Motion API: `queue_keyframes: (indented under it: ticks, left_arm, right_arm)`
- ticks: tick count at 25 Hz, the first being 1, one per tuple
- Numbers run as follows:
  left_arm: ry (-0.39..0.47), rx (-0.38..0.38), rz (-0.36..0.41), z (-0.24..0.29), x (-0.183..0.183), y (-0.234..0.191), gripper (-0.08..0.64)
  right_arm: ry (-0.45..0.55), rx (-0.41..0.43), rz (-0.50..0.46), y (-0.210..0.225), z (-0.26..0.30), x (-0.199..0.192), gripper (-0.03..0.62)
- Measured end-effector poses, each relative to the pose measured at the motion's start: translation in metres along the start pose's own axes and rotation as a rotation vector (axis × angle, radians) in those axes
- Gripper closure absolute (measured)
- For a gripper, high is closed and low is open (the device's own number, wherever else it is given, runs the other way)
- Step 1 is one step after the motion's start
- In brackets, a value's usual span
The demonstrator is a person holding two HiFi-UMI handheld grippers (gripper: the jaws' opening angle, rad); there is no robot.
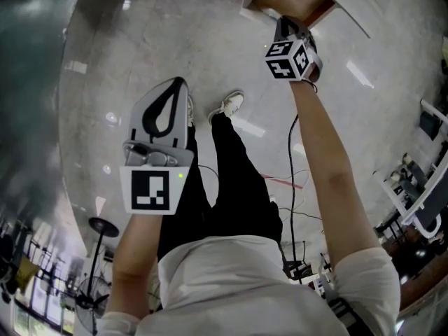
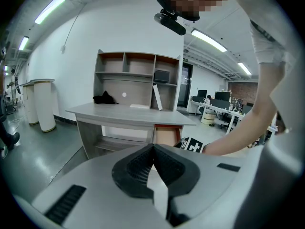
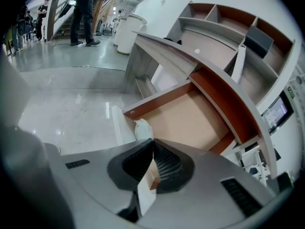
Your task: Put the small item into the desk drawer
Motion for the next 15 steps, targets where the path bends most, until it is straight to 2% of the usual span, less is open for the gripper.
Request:
queue_keyframes:
  ticks: [15]
  left_arm:
    - [0.01, -0.015, 0.005, -0.002, 0.0, 0.004, 0.541]
  right_arm:
    - [0.037, 0.035, 0.056, 0.0, -0.01, 0.0, 0.566]
Point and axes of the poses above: the fingertips, and each gripper's own axes: z forward along the fingers, y to its right, x out of its top, the point moved 3 cm from there along -z, backward along the fingers, and after that the axes turned 9 degrees about z, right-handed, at the moved point
